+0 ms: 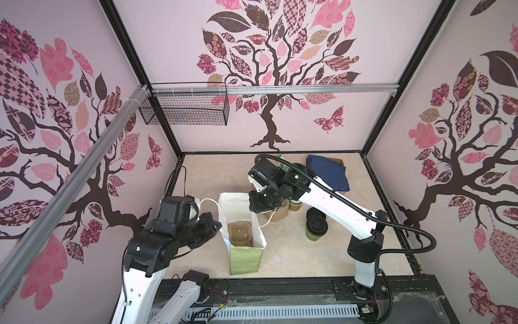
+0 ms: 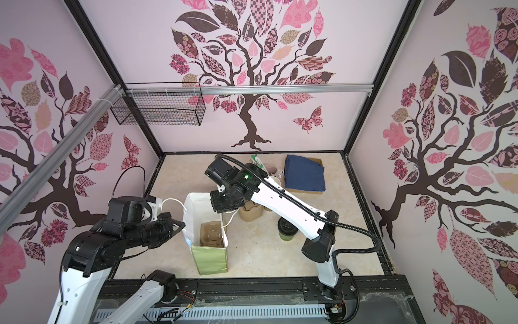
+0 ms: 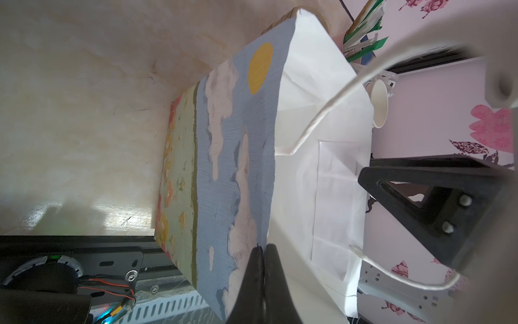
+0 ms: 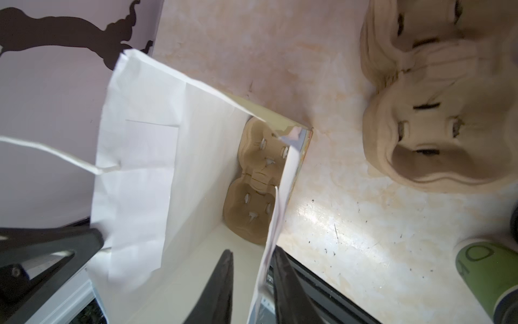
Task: Pack a coffee takeout order
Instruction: Shake the takeout bag at the center of the table.
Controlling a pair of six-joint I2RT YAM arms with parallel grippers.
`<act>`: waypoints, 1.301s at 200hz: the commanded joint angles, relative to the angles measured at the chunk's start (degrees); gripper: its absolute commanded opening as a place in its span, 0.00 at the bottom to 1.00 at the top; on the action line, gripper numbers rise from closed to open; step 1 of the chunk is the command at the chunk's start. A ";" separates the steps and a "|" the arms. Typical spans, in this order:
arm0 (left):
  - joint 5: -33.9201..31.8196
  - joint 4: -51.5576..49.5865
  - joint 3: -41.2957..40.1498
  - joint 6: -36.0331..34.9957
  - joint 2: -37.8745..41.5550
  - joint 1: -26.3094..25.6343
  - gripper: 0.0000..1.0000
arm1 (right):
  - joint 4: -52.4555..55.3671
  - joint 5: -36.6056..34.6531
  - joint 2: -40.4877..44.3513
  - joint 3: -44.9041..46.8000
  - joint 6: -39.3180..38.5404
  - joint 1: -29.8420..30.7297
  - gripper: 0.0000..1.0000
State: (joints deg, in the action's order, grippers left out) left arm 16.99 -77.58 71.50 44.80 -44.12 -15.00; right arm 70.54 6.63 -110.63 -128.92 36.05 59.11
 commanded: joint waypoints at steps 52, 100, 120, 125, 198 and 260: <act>-2.06 10.59 -7.88 3.29 4.48 -0.04 0.00 | 1.22 -2.82 -1.38 -9.86 -0.76 -2.08 0.72; -1.16 18.66 -14.10 6.02 8.31 -0.03 0.00 | 2.64 -4.69 0.58 -10.44 -2.90 -4.47 0.77; 0.14 21.54 -16.14 6.80 9.41 -0.03 0.00 | 3.02 -5.72 2.26 -8.78 -3.58 -4.80 0.77; 0.14 21.52 -16.24 6.72 9.56 -0.02 0.05 | 2.98 -6.04 2.81 -8.08 -3.67 -4.80 0.77; -3.64 14.75 -11.16 3.14 10.37 -0.09 0.88 | 2.14 -6.33 7.25 -2.23 -3.64 -5.32 0.77; -5.90 9.54 -2.24 -0.22 9.16 -0.03 0.98 | 0.63 -6.85 10.25 0.65 -4.49 -6.15 0.78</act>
State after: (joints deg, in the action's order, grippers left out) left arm 12.64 -65.34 64.27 47.35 -34.37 -15.00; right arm 71.66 0.75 -103.81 -129.43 32.47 53.54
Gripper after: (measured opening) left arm 0.978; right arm 0.777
